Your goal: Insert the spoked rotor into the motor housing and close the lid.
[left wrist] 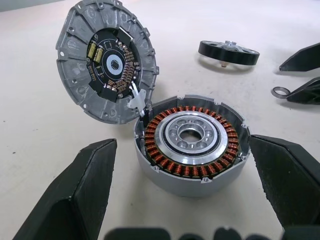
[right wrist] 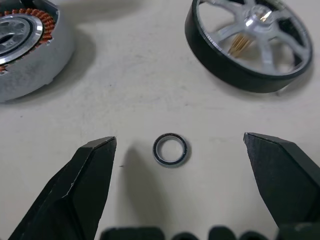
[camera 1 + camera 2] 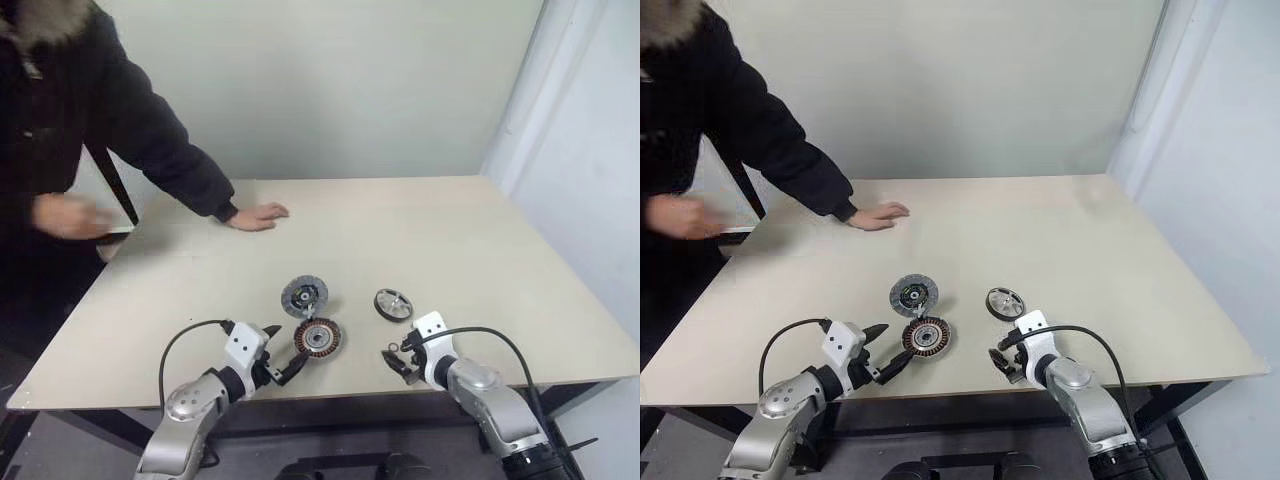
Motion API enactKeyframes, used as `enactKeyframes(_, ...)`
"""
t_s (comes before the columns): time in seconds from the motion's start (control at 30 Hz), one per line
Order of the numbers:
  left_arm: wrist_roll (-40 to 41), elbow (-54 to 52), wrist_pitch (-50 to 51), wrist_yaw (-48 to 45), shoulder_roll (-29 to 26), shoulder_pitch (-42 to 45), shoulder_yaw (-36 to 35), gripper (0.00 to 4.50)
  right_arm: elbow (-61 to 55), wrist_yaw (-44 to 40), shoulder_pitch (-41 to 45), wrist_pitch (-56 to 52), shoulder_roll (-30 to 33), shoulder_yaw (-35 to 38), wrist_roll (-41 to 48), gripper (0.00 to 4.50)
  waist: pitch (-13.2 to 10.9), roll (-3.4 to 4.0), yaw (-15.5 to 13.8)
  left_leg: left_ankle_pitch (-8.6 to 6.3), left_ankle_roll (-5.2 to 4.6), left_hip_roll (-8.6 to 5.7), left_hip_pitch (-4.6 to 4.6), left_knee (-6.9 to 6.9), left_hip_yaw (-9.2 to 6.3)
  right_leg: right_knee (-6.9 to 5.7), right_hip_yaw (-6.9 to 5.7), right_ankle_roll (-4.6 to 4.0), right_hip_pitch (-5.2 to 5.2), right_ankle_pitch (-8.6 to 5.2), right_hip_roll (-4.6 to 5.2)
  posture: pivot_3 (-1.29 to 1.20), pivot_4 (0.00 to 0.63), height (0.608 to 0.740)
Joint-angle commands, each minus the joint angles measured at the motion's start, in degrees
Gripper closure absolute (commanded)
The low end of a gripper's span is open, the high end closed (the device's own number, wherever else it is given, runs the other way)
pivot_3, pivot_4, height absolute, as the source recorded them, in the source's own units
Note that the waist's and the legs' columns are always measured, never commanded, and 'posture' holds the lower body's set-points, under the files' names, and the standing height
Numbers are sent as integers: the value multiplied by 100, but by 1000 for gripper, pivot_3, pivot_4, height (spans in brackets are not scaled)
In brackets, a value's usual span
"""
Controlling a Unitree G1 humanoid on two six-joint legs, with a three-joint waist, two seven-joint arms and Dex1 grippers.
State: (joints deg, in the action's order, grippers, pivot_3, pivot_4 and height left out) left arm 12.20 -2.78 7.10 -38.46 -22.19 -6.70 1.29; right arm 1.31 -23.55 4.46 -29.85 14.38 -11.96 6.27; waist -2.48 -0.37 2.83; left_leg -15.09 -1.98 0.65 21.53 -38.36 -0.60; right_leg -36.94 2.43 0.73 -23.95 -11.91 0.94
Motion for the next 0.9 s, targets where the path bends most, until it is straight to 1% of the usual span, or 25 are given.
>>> enactKeyframes(0.03, 65, -242, -39, -13, -53, 77, -56, 0, 90, 27, 159, 286, -67, -21, -123, 49, 0, 0, 0, 0, 0, -2, 1, 0, 0, 0, 0, 0, 0, 0, 0, 0, 0, 740)
enactKeyframes(0.17, 63, -258, -35, -8, -67, 57, -68, 0, 274, 18, 151, 436, -143, -79, -214, 49, 0, 0, 4, 0, 0, 0, -1, 0, 1, 0, 2, 0, 1, 0, 0, 0, 0, 740)
enactKeyframes(0.27, 63, -260, -39, -7, -76, 53, -74, 0, 355, 19, 137, 518, -160, -95, -299, 580, 0, 0, 3, 0, 0, 2, -4, 0, 1, 0, 0, 0, 2, 0, 0, 0, 0, 740)
enactKeyframes(0.3, 63, -257, -41, -7, -80, 54, -75, 0, 373, 15, 132, 536, -161, -100, -314, 861, 0, 0, 3, 0, 0, 3, -4, 0, 1, 0, 0, 0, 2, 0, -1, 0, 0, 740)
enactKeyframes(0.4, 65, -246, -47, -13, -93, 59, -75, 0, 378, -10, 112, 540, -174, -88, -333, 1993, 1, 0, 4, 0, 0, 3, -5, 0, 1, -1, 0, 0, 2, 0, -1, 0, 0, 740)
enactKeyframes(0.57, 66, -215, -57, -27, -106, 80, -78, 0, 302, -34, 70, 513, -181, -27, -336, 3709, 1, 0, 2, 0, 0, 2, -4, 1, 0, -1, 1, 0, 2, 0, -2, 0, 0, 740)
enactKeyframes(0.6, 68, -205, -59, -27, -109, 90, -83, 0, 282, -32, 67, 513, -185, -7, -328, 3812, 1, 0, 2, 0, 0, 2, -4, 1, 0, 0, 1, 0, 3, 0, -1, 0, 0, 740)
enactKeyframes(0.77, 81, -163, -69, -31, -143, 137, -134, 0, 137, 4, 111, 487, -219, 85, -278, 3811, 1, 1, 2, 0, 0, 2, -4, 1, 0, 0, 1, 0, 2, 0, 0, 0, 0, 740)
enactKeyframes(0.9, 104, -138, -80, -48, -193, 133, -204, 0, -231, -34, 241, 315, -286, 81, -197, 3811, 0, 2, 3, 0, 0, 3, -1, 2, 0, -1, 0, 0, -2, 0, -1, 0, 0, 740)
